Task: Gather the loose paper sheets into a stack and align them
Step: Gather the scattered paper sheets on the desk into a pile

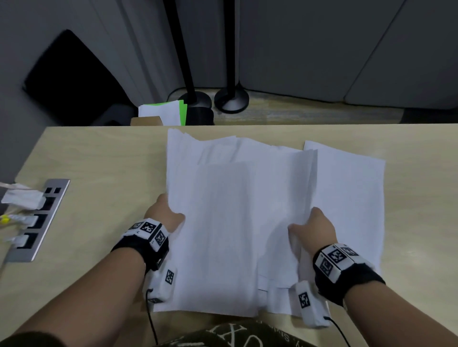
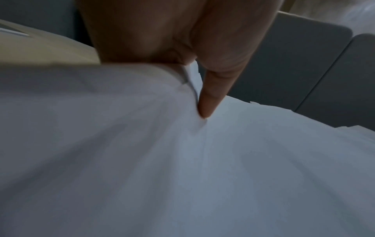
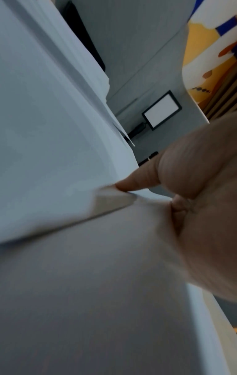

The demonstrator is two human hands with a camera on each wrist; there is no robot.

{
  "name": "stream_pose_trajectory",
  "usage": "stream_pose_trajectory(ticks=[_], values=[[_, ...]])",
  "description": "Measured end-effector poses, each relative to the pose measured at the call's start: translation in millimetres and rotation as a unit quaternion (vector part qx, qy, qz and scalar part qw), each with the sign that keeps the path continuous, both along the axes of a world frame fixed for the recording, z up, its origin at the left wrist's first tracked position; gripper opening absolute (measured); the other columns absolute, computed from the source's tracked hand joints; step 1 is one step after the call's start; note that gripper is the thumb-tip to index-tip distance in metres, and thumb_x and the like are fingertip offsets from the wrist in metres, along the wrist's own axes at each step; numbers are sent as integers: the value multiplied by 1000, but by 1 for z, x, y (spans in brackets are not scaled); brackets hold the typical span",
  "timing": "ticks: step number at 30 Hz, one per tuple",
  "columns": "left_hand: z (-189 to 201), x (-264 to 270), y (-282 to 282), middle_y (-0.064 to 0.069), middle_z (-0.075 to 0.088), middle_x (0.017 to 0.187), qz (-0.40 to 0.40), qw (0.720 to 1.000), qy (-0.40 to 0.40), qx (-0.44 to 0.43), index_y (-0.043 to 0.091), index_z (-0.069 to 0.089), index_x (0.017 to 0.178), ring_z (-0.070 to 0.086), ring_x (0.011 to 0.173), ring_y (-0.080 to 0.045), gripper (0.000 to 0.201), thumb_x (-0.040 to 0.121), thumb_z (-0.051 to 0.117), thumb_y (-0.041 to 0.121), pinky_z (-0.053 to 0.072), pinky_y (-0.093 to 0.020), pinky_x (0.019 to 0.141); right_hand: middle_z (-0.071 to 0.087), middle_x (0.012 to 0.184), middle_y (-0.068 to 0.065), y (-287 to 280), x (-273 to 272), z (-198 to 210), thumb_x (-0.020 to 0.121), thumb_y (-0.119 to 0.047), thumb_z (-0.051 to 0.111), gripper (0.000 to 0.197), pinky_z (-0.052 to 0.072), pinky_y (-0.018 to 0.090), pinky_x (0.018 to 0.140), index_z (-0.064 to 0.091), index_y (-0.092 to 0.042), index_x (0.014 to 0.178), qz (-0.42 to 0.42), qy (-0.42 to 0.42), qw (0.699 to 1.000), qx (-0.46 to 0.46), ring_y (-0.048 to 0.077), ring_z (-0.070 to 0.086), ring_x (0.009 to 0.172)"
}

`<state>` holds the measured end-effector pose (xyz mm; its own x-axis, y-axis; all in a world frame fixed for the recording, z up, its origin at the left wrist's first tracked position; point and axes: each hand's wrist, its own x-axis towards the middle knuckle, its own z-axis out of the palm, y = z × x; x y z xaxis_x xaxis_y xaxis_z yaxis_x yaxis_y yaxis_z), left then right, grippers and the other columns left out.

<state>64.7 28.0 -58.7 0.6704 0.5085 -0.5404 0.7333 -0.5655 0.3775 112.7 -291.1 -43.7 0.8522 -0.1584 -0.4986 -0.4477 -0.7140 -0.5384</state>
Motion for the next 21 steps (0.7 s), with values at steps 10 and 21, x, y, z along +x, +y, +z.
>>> stream_pose_trajectory(ticks=[10,21], values=[[4,-9,29,2,46,75,26,998,18,61,9,45,106,49,66,-18,36,77,64,18,36,-27,54,60,81,11,-26,-2,29,87,-9,45,11,40,31,69,51,-11,96,-101,-192,976,28,33,57,76],[13,-18,11,-5,51,86,-3,998,36,46,4,42,114,53,77,-23,39,79,59,12,42,-29,61,51,68,-15,1,-11,104,91,-8,51,23,38,4,57,46,-29,82,-147,-423,864,229,-11,49,58]])
